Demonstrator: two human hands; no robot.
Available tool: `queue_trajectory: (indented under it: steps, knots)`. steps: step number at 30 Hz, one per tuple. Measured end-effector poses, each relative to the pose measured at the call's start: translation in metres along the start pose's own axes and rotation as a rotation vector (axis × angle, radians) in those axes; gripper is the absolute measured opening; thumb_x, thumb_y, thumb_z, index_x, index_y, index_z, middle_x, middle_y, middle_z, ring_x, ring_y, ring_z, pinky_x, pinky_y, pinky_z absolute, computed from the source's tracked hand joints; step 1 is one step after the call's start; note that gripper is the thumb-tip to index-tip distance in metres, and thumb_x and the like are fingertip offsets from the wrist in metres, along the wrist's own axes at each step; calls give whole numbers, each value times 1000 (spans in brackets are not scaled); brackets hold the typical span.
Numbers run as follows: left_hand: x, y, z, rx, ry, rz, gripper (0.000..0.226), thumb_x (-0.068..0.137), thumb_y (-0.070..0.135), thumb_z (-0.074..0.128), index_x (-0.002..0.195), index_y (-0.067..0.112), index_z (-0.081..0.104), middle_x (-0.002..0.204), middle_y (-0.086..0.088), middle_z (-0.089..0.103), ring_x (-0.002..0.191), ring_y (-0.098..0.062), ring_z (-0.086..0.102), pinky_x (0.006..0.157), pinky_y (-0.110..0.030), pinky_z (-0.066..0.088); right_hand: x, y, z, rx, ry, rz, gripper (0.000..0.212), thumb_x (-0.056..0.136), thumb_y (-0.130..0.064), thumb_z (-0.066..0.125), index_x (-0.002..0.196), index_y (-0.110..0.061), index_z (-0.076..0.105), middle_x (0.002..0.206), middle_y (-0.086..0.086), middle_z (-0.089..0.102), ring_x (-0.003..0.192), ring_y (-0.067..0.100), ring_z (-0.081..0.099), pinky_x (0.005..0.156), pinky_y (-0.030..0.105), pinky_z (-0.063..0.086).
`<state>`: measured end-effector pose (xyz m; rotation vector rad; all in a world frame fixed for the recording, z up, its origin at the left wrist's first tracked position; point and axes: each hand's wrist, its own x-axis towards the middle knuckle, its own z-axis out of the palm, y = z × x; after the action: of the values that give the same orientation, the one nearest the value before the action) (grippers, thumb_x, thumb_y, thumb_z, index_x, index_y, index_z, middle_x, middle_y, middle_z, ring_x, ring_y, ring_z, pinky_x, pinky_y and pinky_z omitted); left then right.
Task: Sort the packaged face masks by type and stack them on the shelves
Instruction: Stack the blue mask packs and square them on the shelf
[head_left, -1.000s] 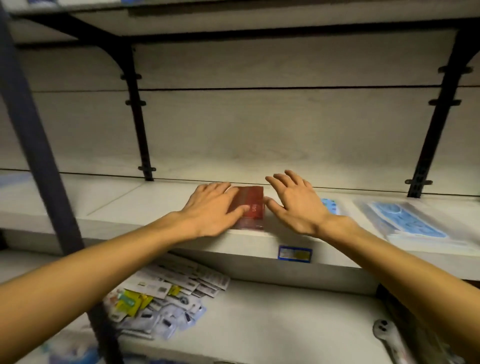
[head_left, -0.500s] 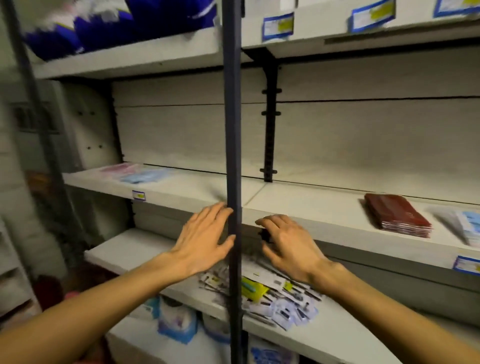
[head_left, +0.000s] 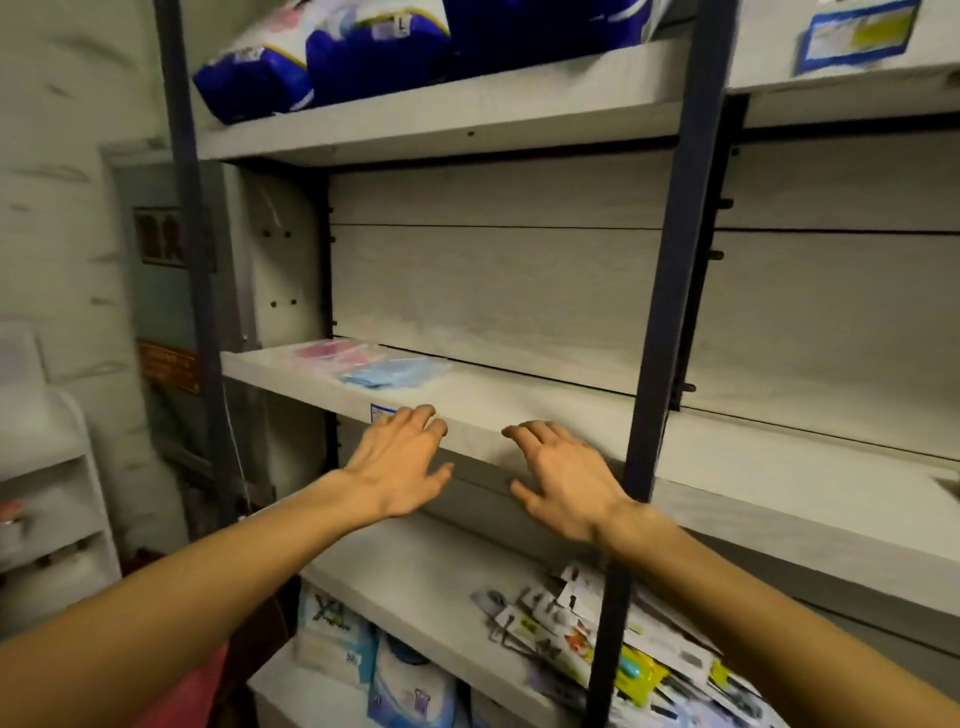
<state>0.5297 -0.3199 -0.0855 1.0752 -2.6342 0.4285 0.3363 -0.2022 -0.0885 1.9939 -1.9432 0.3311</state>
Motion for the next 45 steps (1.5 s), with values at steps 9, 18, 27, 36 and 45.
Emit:
queue_trajectory:
  steps: [9,18,27,36,45]
  knots:
    - [110,-127,21,-36,-34,-113,57,98,48,51,144,15,42,145,-9,54,127,-31,53,99,-41,44,168,16,39,366,-153,315,46,96,-42,56,136,-19,57,126,6,69,115,27,63,96,36,50]
    - [194,-203,74,-141,-53,-215,49,100,53,45,135,20,54,133,-5,59,115,-25,59,96,-41,51,267,16,68,1415,-328,809,54,93,-31,66,133,0,47,125,22,59,87,31,74,67,39,63]
    - [238,-254,112,-448,-33,-185,35,99,50,52,100,22,72,94,-2,73,88,-24,69,83,-40,58,333,15,96,1684,-539,986,70,91,-52,55,122,10,59,99,19,72,68,23,70,49,24,54]
    - [262,-295,124,-1039,-212,-90,12,100,12,60,100,9,71,83,-7,78,74,-23,76,73,-44,64,376,-13,120,1095,-416,970,46,76,-55,79,99,-15,77,64,0,58,46,9,44,45,21,35]
    - [294,-310,139,-1135,-440,-17,12,101,7,54,103,4,66,79,-12,78,53,-17,68,46,-25,54,388,-39,110,1024,-174,984,56,80,-29,82,127,-10,59,121,13,67,104,28,66,78,38,61]
